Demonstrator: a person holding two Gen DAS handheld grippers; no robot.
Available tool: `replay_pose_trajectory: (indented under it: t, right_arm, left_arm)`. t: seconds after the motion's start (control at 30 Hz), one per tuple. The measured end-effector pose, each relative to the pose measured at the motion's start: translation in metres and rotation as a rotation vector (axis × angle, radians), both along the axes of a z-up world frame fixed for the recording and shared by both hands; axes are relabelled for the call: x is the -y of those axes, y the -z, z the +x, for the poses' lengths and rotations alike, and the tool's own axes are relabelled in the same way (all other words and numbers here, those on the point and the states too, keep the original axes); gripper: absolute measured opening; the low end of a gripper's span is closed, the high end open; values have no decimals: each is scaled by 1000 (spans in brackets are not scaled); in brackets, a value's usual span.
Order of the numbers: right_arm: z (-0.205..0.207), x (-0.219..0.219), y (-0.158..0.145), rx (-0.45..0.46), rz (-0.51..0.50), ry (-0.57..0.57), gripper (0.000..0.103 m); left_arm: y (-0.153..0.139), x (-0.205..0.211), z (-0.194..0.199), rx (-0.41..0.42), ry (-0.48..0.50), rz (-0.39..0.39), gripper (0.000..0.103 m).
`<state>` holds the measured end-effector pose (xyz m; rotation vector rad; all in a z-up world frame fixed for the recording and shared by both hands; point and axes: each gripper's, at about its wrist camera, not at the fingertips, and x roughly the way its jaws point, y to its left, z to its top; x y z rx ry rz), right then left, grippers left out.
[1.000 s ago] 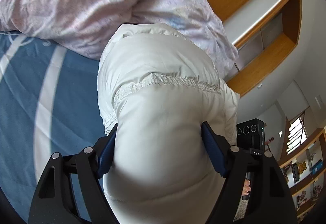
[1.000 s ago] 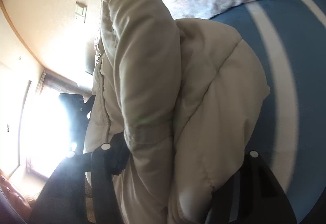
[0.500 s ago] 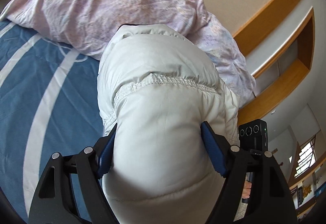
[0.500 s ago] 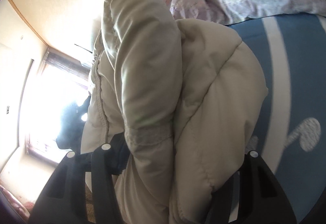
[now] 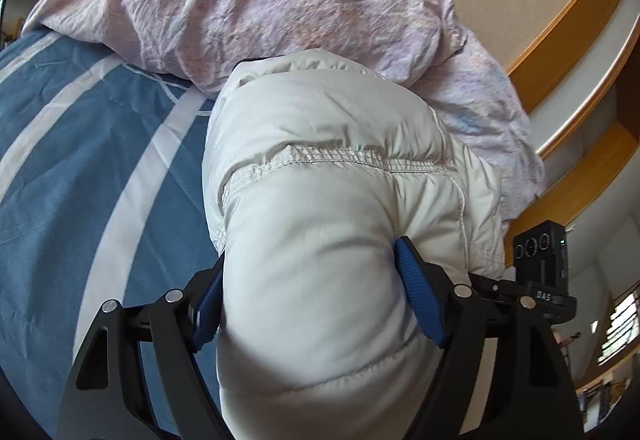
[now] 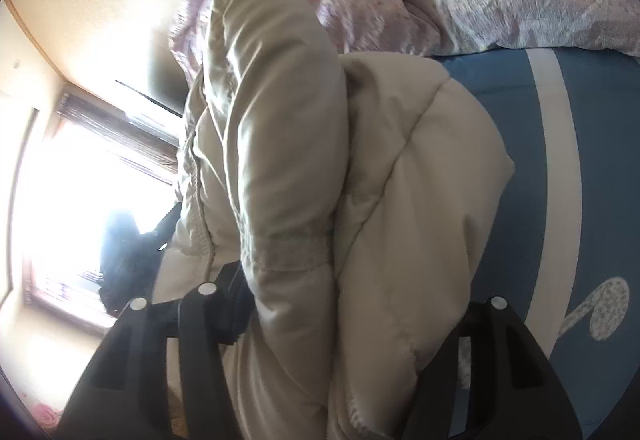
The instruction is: Fold large clothes
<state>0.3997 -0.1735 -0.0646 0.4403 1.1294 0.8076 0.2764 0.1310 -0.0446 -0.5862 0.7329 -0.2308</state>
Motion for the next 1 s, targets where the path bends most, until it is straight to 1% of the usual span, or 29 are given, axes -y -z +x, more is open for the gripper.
replay_pose_trajectory:
  t: [0.07,0.13,0.17,0.23,0.3,0.37,0.4,0.43,0.47,0.53,0.57,0.6,0.67,0.7,0.77,0.83,0.93,1.0]
  right_arm:
    - [-4,0,10,-10,0,40,70]
    - [-11,6,18,-14,-5,105,77]
    - [-16,9,14,7,-28,136,78]
    - [-33,11,-1,65,-98,179,78]
    - [-51,14,-21,139,-154,222,77]
    - [-77,15,-45,261,-227,277,79]
    - [-86,16,-53,306,-257,299,79]
    - [-100,14,-64,377,-294,332,79]
    - [-115,9,-76,451,-319,352,79]
    - [-139,2,-88,570,-364,374,79]
    - [-152,-4,-92,628,-362,357,76]
    - [-157,-9,-94,657,-362,334,73]
    - [-158,-24,-91,676,-418,261,53]
    - [-155,-30,-86,666,-434,244,49]
    - [-150,-32,-75,632,-437,220,39]
    - [-144,-31,-63,611,-456,213,39]
    - [-140,-33,-40,583,-551,179,39]
    - [-140,-37,-32,566,-570,168,39]
  left_arm:
    - [-1,6,3,-4,-8,62,81]
    - [-7,15,6,-11,-10,132,82]
    - [-12,19,6,-13,-14,172,83]
    - [-20,25,2,-6,-27,237,84]
    - [-28,27,-8,4,-48,288,84]
    - [-39,30,-24,32,-71,358,86]
    - [-43,31,-31,45,-80,381,86]
    - [-48,33,-41,65,-91,412,87]
    - [-52,35,-47,77,-94,427,87]
    - [-58,39,-65,100,-87,439,89]
    - [-60,42,-72,107,-76,436,89]
    - [-60,44,-77,112,-65,428,89]
    - [-60,52,-84,113,-41,413,89]
    - [-58,57,-85,108,-30,412,89]
    - [-51,69,-84,96,3,432,89]
    - [-43,82,-83,95,19,472,89]
    - [-32,92,-77,66,50,493,91]
    - [-24,97,-74,55,52,523,95]
